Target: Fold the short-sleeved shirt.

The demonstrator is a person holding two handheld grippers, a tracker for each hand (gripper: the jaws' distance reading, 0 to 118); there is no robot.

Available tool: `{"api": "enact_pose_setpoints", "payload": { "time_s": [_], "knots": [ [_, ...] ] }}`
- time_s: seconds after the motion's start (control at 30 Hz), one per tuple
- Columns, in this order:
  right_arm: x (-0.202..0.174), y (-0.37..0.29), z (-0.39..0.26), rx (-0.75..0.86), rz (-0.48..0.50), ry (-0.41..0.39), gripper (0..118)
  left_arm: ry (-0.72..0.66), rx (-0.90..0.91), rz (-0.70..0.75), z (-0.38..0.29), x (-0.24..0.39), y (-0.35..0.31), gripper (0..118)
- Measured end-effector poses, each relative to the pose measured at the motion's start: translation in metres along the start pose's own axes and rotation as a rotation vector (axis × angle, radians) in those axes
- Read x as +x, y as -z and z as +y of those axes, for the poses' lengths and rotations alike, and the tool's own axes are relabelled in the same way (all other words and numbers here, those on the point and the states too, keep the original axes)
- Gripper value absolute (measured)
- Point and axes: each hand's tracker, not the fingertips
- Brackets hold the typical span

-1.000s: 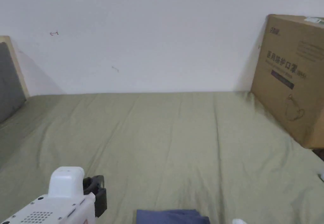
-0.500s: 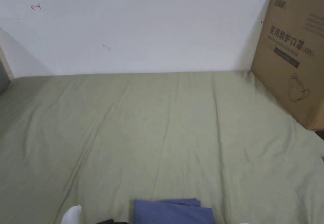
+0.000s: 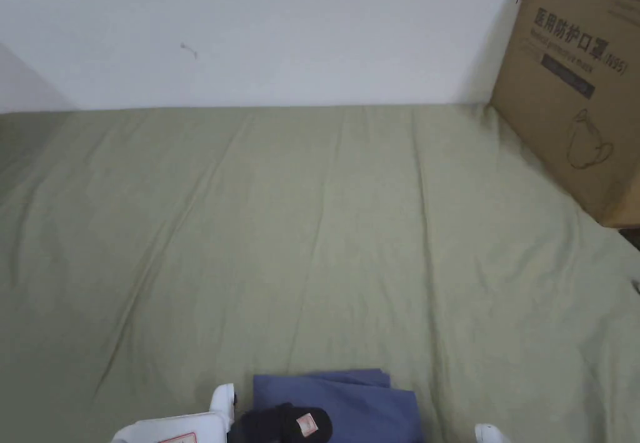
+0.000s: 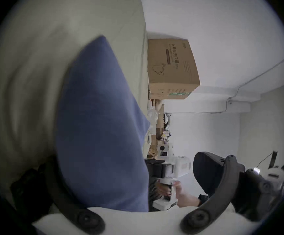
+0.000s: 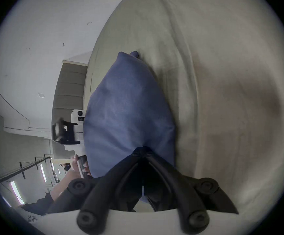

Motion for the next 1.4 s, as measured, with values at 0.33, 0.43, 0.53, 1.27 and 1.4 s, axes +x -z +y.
{"api": "enact_pose_setpoints", "payload": {
  "time_s": [0.33,0.43,0.53,1.27,1.4],
  "knots": [
    [-0.016,-0.005,-0.003,0.028,-0.039,0.069,0,-0.029,0.080,0.191,-0.012,0.017,-0.009,17],
    [-0.050,-0.014,-0.008,0.062,-0.181,-0.147,0,0.052,0.110,0.169,-0.011,0.040,-0.036,17],
    [-0.081,-0.020,-0.016,0.084,-0.284,-0.309,0,0.117,0.146,0.224,0.003,0.063,-0.096,17],
    [-0.156,-0.019,-0.046,0.071,-0.269,-0.327,0,0.585,0.109,1.820,0.046,0.099,-0.377,110],
    [-0.161,-0.022,-0.042,0.083,-0.282,-0.353,0,0.554,0.137,1.686,0.034,0.115,-0.369,110]
  ]
}}
